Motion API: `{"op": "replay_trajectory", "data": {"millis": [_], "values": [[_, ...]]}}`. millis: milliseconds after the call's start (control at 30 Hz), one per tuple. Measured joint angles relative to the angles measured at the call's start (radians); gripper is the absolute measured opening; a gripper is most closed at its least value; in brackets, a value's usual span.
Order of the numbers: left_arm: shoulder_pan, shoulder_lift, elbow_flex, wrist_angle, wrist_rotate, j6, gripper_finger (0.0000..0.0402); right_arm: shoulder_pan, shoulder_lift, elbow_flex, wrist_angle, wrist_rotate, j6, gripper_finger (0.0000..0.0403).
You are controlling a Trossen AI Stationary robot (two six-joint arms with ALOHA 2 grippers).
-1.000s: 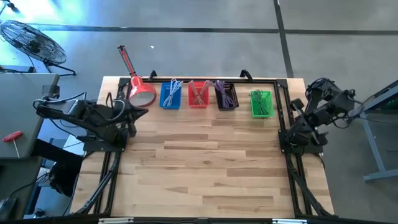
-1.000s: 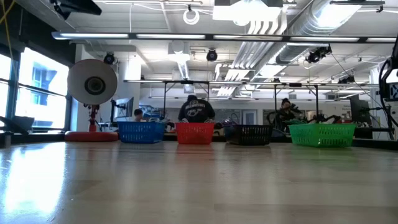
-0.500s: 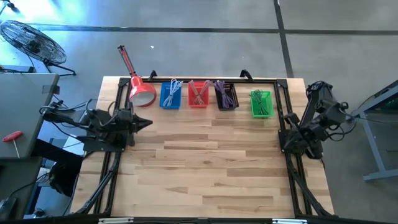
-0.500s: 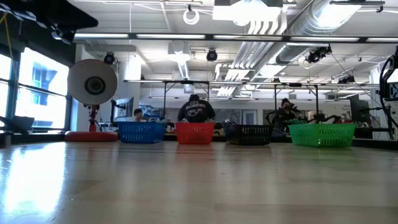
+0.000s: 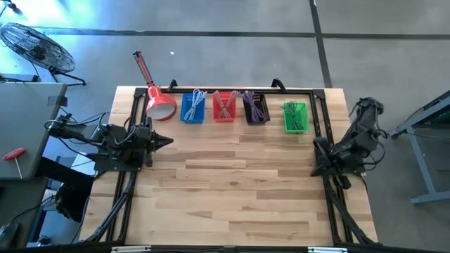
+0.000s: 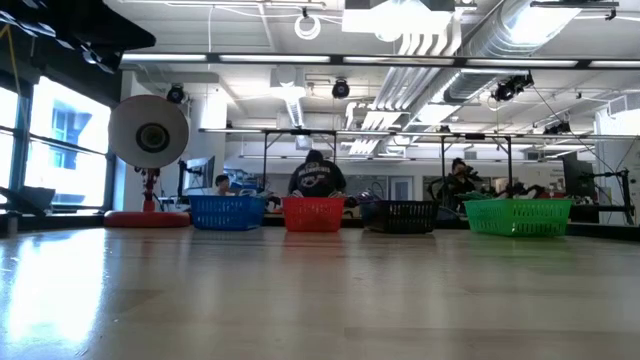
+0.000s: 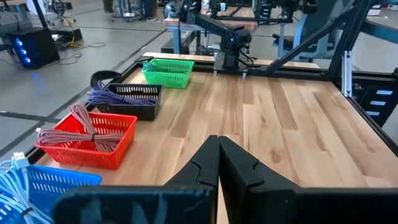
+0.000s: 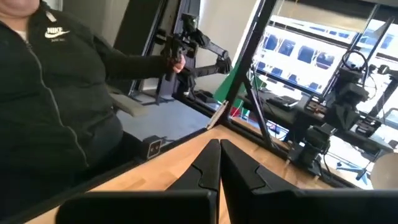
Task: Pick & Place USB Port
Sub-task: Return to Home Position
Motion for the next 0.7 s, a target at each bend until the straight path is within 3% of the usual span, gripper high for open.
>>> {"op": "replay_trajectory", "data": {"millis": [200,367,533,700], "values": [[0.000,0.000,0.000,-0.001,0.001,0.007,0.0000,-0.209,0.080,-0.025,0.042,-0.111,0.078,0.0000],[0.000,0.000,0.000,-0.002,0.014,0.007,0.0000,-0.423,0.171,-0.043,0.086,-0.365,0.095,0.0000],[0.000,0.000,-0.003,-0.014,0.069,0.006,0.0000,-0.592,0.186,-0.040,0.056,-0.408,0.096,0.0000],[0.000,0.000,-0.048,-0.014,0.083,-0.004,0.0000,-0.657,0.159,-0.009,0.035,-0.434,0.083,0.0000]]}}
